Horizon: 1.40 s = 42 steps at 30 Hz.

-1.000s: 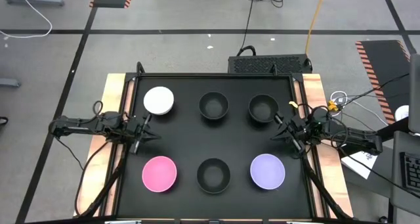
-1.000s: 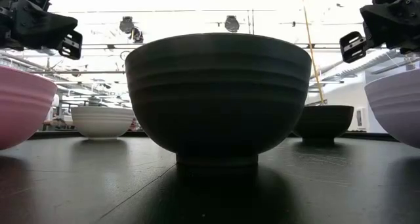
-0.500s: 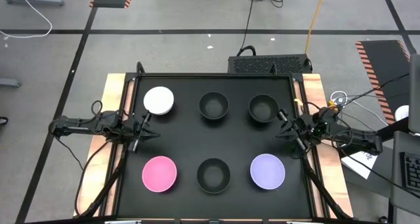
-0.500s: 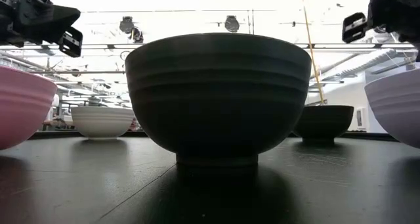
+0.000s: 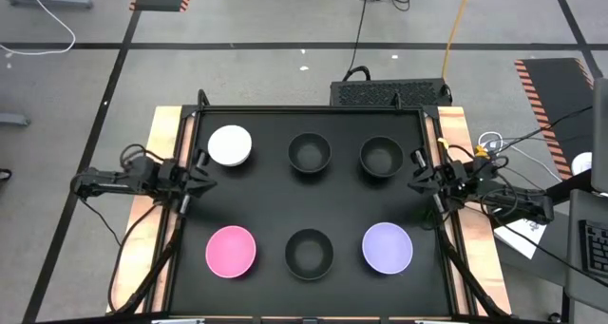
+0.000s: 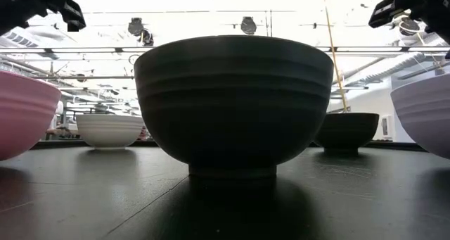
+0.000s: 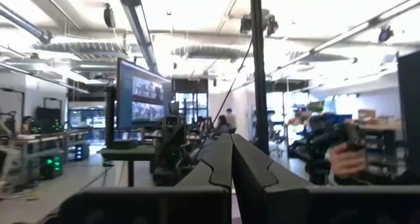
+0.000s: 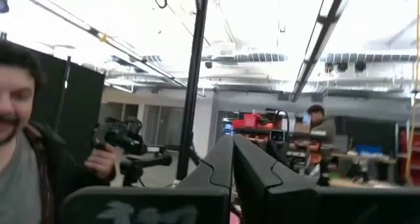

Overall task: Nest bowls inside each other
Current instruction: Stack the top right black bowl on top of the bottom black bowl

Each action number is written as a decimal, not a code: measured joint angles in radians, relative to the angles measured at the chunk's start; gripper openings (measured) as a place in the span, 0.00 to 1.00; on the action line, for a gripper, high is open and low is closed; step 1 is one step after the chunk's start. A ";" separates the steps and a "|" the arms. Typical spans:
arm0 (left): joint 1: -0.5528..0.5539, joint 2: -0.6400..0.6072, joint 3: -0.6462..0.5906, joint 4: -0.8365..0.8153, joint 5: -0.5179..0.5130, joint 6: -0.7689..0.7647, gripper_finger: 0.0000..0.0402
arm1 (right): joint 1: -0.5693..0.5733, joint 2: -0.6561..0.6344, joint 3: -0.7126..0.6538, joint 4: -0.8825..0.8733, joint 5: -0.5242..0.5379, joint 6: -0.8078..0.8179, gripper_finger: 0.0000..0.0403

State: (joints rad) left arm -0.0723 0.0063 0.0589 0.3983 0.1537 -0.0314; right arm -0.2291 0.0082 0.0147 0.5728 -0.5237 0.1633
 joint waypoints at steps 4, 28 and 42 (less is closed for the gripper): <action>0.000 0.000 0.002 0.019 0.003 0.025 0.01 | 0.000 0.001 0.000 -0.008 0.000 0.047 0.01; 0.001 0.158 0.344 -0.572 -0.533 0.124 0.34 | -0.201 0.620 0.693 -1.175 0.665 0.081 0.37; 0.001 0.185 0.345 -0.493 -0.468 0.222 0.37 | -0.400 0.766 0.730 -1.181 0.658 -0.026 0.42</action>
State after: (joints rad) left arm -0.0716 0.1916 0.4038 -0.0950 -0.3148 0.1904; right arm -0.6295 0.7740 0.7448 -0.6079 0.1340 0.1371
